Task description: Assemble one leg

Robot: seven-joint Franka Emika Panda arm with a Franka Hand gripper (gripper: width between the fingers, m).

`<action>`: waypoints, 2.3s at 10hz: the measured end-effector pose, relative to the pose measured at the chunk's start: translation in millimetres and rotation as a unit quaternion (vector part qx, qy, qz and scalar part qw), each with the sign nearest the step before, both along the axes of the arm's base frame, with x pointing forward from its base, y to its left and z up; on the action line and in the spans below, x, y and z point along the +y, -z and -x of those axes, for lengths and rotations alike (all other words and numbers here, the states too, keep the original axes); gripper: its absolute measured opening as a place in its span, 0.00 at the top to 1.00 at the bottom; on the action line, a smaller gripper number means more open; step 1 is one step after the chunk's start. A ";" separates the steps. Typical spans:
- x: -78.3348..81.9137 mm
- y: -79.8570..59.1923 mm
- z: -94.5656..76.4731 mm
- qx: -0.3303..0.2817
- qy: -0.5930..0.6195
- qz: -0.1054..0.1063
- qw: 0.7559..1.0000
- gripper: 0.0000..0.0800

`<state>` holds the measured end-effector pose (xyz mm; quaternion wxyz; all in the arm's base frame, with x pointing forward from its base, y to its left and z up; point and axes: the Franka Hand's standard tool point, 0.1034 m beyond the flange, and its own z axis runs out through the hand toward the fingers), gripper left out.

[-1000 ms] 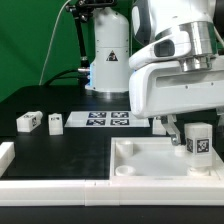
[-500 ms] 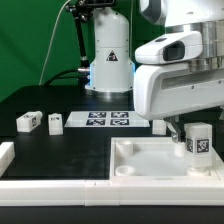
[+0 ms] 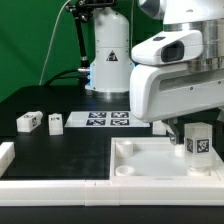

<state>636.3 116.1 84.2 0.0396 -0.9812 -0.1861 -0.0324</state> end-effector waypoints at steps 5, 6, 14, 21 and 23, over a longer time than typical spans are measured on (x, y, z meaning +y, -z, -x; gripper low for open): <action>0.7 -0.1 0.1 0.002 0.023 -0.002 1.000 0.63; 1.3 0.0 0.2 0.006 0.068 -0.005 0.998 0.63; -5.7 2.6 -7.5 0.020 0.503 -0.024 0.864 0.63; -5.3 3.6 -5.0 0.029 0.548 -0.022 0.836 0.43; -7.4 6.9 -4.8 0.020 0.436 -0.013 0.900 0.20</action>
Offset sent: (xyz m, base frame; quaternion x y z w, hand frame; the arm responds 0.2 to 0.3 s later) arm 0.0000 0.0000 0.0000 0.0000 0.0000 0.0000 1.0000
